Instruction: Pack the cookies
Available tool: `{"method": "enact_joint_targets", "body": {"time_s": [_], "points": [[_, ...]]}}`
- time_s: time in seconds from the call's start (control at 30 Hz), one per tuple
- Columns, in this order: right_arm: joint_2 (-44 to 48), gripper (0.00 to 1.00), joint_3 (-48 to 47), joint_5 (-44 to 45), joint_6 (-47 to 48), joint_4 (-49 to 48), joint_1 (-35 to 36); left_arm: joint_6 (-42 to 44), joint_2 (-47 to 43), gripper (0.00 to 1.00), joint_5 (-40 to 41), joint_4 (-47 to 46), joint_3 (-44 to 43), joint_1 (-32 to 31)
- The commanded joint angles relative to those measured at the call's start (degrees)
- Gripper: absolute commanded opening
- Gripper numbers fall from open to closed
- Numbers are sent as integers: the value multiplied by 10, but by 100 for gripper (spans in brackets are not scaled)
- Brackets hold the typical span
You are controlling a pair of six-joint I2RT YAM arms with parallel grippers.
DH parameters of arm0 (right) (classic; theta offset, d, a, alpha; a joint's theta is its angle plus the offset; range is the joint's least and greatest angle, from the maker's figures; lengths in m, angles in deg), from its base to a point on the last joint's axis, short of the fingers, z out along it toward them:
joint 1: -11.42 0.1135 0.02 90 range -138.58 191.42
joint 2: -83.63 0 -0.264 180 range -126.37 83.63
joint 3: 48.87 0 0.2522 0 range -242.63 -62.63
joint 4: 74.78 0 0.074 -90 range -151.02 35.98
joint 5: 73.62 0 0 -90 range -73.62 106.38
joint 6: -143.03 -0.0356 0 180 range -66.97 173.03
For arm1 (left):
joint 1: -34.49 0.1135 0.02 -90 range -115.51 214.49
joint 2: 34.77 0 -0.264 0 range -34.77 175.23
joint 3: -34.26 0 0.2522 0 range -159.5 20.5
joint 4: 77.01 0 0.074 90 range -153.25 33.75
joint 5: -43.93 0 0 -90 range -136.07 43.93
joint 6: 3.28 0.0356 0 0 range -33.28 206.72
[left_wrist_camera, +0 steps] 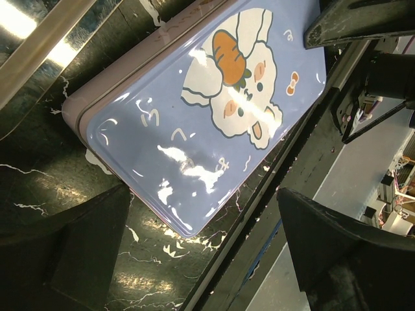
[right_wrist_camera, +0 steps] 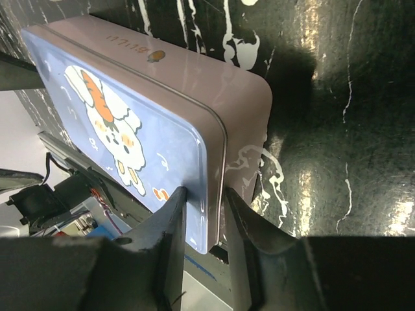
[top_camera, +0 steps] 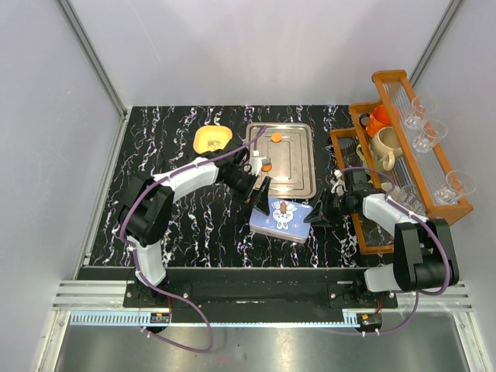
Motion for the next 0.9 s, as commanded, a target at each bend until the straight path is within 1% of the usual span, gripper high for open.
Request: {"method": "enact_joint_targets", "body": {"time_s": [0.0,0.13,0.33,0.43,0.47,0.6,0.63,0.73,0.87], "points": [[-32,14,7,58,9,-17,0,-6,-13,99,-25,-13,-20,-8],[-45,12,1,59,12,-14,0,-7,-12,99,-23,-12,-20,-11],[-61,6,-12,58,17,-11,0,-5,-16,98,-17,-13,-7,-12],[-55,6,-15,59,17,-5,0,-3,-23,97,-10,-17,7,-12],[-53,7,-14,60,18,-4,0,-2,-25,97,-8,-17,9,-12],[-32,19,-13,65,17,0,0,-1,-31,96,13,-14,15,-13],[-26,24,-13,65,18,1,0,-1,-30,96,27,-12,15,-13],[-21,29,-17,64,22,4,-1,0,-29,96,49,-6,18,-13],[-33,32,-36,60,29,12,0,4,-27,96,70,-5,25,-13]]}}
